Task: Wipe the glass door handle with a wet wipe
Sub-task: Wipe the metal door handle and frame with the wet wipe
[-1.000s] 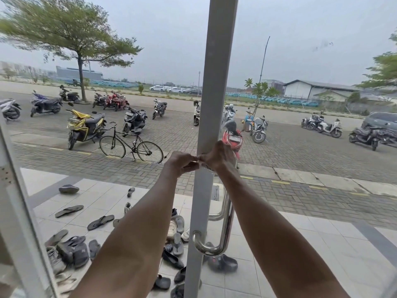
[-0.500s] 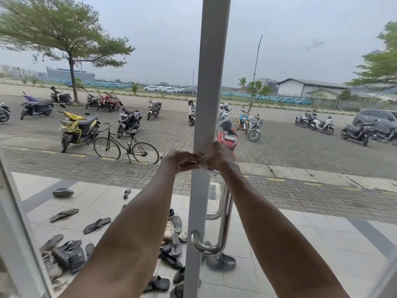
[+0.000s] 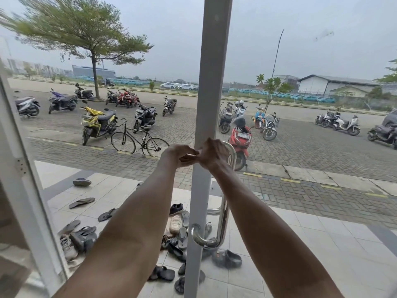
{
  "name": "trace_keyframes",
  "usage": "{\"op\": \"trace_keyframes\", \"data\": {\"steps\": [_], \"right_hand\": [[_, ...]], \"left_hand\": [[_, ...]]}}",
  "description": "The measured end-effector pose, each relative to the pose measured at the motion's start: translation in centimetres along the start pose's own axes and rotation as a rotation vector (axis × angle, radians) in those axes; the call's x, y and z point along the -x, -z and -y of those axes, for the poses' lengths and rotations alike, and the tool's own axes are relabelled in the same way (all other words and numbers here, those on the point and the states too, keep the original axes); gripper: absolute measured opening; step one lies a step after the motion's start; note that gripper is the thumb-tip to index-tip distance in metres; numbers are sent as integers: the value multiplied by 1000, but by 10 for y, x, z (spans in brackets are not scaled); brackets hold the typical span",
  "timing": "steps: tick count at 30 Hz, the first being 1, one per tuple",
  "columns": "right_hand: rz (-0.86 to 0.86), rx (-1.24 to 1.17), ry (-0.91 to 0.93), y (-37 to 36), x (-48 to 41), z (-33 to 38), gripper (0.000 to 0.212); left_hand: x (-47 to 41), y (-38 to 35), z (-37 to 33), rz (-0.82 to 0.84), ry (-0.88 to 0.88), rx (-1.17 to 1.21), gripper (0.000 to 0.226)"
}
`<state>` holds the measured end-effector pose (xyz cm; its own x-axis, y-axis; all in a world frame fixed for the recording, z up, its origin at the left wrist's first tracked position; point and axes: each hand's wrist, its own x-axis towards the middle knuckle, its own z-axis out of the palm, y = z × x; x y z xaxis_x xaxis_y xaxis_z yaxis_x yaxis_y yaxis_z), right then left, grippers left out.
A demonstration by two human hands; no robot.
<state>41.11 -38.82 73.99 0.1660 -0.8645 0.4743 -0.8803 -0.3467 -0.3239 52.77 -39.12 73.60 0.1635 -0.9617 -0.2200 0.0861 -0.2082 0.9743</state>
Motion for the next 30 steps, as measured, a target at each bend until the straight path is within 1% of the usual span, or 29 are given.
{"op": "trace_keyframes", "data": {"steps": [1,3,6,8,10,14,17,18,19,22,24,27,30], "right_hand": [[10,-24,6,2,1,-5,26],[29,-64,22,7,4,-15,21],[17,-58,25,6,3,-17,24],[4,-22,44,4,5,-12,18],[-9,2,73,1,5,-8,8],[-11,47,132,0,3,-4,11],[-1,41,146,2,2,-6,11],[6,34,155,3,3,-8,11],[9,22,161,3,3,-10,12],[23,-37,165,8,7,-24,18],[47,-95,148,10,8,-32,22],[66,-177,108,17,9,-47,34],[69,-167,103,18,10,-47,39]], "left_hand": [[1,0,0,7,14,-2,15],[4,1,-1,9,38,-3,11],[10,0,-2,-21,30,21,11],[12,-5,-2,-65,12,6,13],[11,-10,1,-131,-25,-4,17],[8,-18,7,-286,-103,-11,25],[2,-22,10,-491,-142,-172,31],[3,-22,12,-546,-146,-212,34],[5,-23,13,-567,-146,-216,35],[22,-34,15,-514,-125,-147,29],[28,-34,14,-469,-123,-62,33],[39,-40,11,-431,-117,-49,26],[44,-44,7,-394,-97,-38,22]]}}
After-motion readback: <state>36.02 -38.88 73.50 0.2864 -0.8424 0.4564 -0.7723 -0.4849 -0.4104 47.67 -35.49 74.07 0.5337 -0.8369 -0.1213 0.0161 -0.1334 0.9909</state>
